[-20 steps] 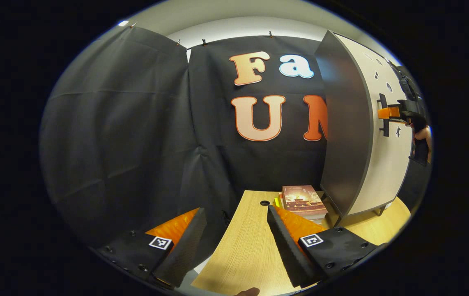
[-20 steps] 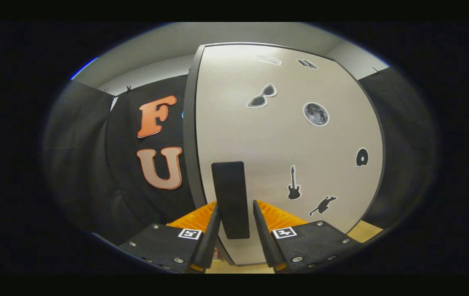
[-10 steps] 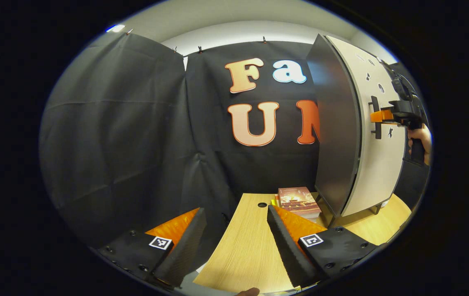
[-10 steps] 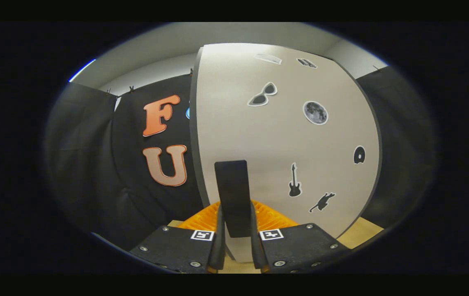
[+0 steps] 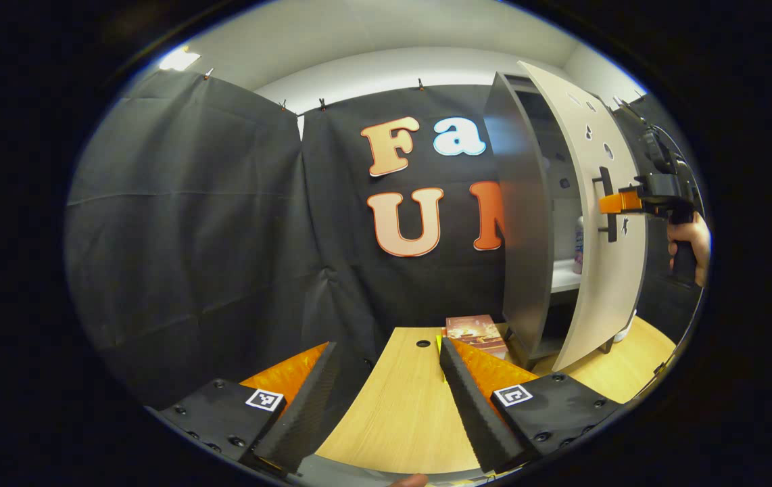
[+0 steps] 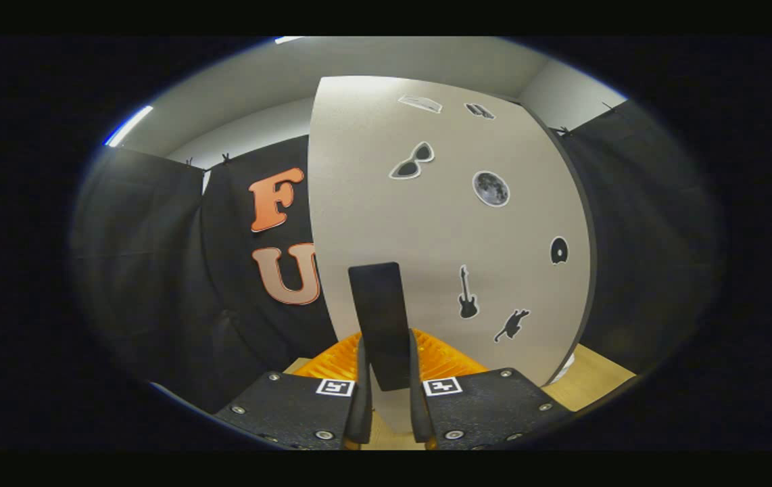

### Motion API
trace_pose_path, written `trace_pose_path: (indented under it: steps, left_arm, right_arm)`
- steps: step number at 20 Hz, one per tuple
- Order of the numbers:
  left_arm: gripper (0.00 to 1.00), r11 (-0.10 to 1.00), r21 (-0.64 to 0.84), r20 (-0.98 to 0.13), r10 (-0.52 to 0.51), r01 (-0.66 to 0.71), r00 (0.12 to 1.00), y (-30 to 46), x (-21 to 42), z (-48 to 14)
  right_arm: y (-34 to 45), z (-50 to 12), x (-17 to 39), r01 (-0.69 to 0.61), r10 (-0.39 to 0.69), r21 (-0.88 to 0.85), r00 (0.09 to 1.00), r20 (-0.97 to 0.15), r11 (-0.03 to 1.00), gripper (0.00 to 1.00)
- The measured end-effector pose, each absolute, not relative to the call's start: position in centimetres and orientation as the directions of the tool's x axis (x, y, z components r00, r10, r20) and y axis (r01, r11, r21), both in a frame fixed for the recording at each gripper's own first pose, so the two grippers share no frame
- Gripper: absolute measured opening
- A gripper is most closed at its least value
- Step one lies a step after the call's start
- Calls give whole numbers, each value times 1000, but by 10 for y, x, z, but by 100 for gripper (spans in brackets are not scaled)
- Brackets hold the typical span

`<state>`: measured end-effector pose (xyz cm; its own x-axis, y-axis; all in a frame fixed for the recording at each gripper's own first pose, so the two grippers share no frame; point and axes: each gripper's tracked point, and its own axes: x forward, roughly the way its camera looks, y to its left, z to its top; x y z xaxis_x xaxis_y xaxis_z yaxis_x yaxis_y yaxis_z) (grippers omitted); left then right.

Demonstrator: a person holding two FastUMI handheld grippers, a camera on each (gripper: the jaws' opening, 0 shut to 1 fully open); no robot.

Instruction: Open the cabinet door with the right hand, grasp the bottle in the cabinet with the left hand and place it on the coaster, then close the cabinet door with the right hand.

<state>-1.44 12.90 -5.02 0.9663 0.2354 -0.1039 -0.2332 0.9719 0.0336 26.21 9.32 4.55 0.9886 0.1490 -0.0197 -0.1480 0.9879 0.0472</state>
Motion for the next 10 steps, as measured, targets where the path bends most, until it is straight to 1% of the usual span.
trace_pose_path:
  steps: [1,2,3,4,5,6,10]
  left_arm:
    - [99,971,38,-102,239,-236,966,125,-22,-48]
    - [97,971,40,-103,239,-236,966,118,-28,-47]
    - [97,971,45,-109,240,-236,965,112,-32,-48]
    - [97,970,48,-111,240,-236,964,106,-38,-48]
    - [97,972,48,-109,236,-232,966,99,-43,-47]
    - [99,972,54,-107,235,-230,966,93,-49,-45]
    - [99,974,65,-97,223,-218,970,68,-64,-40]
  right_arm:
    - [92,46,259,-153,154,50,988,-17,987,19]
    - [91,46,258,-157,158,58,987,-16,986,23]
    - [89,47,257,-162,164,61,986,-14,985,19]
    - [87,46,256,-165,166,67,986,-12,984,23]
    - [86,47,254,-168,169,67,986,-14,984,22]
    - [84,47,252,-170,172,66,985,-13,983,23]
    - [74,47,245,-182,184,85,983,-13,980,23]
